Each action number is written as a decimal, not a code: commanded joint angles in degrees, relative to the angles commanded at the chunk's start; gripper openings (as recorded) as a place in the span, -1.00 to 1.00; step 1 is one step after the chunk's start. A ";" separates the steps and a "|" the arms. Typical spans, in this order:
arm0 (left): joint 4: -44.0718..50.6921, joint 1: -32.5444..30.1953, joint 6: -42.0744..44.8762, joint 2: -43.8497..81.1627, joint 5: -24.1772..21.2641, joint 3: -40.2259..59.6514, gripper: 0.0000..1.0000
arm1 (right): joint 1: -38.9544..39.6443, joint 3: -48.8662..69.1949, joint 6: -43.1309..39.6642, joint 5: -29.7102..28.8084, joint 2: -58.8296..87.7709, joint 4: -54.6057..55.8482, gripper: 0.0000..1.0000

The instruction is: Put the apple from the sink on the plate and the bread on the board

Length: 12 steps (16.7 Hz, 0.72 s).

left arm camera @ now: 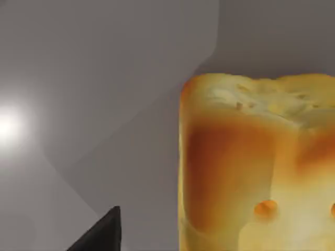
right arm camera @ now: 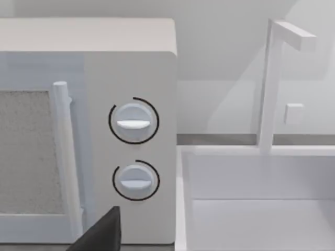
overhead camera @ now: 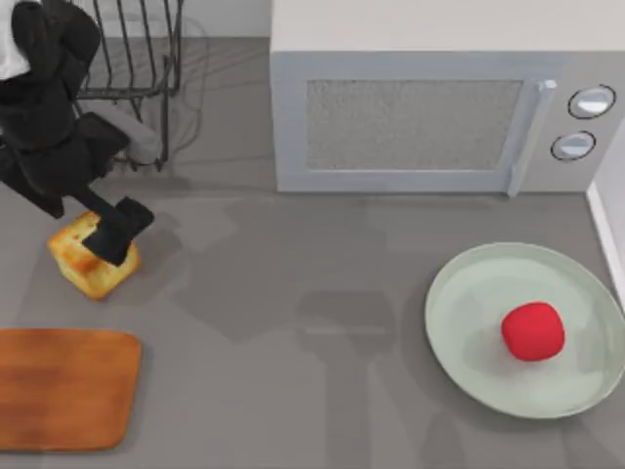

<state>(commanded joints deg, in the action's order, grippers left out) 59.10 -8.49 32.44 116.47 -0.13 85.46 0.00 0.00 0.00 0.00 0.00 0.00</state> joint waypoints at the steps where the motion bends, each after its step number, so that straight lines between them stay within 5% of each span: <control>1: -2.39 0.01 -0.01 0.81 -0.01 -1.30 1.00 | 0.00 0.00 0.00 0.00 0.00 0.00 1.00; 9: -9.78 -0.02 0.04 3.78 -0.03 -5.89 1.00 | 0.00 0.00 0.00 0.00 0.00 0.00 1.00; 12: -9.78 -0.02 0.04 3.78 -0.03 -5.89 0.55 | 0.00 0.00 0.00 0.00 0.00 0.00 1.00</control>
<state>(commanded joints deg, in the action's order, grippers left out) 49.32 -8.52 32.47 120.25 -0.16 79.57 0.00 0.00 0.00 0.00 0.00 0.00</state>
